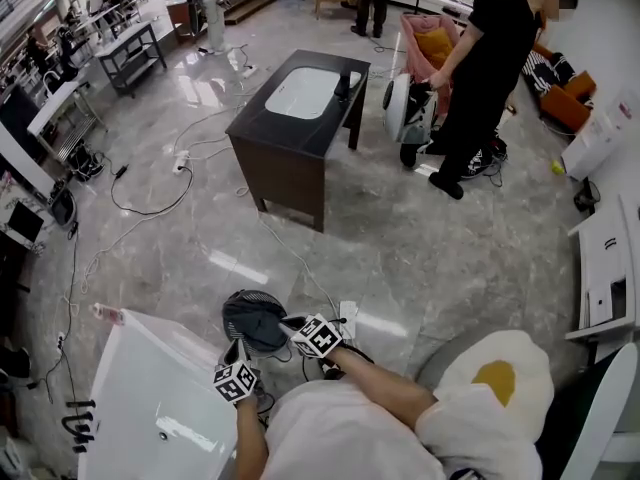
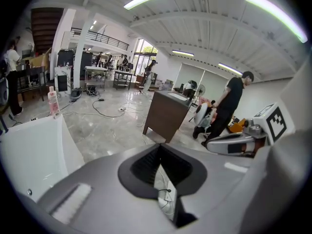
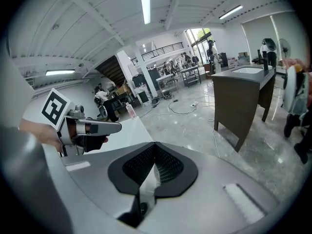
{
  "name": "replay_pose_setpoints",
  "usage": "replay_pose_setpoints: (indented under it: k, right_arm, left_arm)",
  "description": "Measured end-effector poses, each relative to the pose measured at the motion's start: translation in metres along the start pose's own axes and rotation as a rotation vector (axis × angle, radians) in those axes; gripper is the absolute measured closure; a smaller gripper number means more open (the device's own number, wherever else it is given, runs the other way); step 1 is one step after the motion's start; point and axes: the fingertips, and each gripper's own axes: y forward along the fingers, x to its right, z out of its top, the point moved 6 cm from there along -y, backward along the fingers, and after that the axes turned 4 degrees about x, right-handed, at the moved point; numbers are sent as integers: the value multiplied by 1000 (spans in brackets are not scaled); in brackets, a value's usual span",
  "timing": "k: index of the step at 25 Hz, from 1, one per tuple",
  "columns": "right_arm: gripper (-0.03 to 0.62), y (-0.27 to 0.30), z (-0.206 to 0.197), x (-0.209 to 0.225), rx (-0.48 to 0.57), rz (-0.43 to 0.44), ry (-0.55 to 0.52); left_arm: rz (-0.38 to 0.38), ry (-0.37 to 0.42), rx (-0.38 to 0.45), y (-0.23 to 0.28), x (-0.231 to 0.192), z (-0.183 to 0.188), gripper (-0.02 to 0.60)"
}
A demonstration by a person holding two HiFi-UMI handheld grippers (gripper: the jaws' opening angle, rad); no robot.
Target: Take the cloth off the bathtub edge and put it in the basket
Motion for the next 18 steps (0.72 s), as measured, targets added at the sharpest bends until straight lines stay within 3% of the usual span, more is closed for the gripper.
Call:
replay_pose_setpoints:
  k: [18]
  right_arm:
    - [594, -9, 5, 21, -1, 79, -32]
  left_arm:
    - [69, -23, 1, 7, 18, -5, 523]
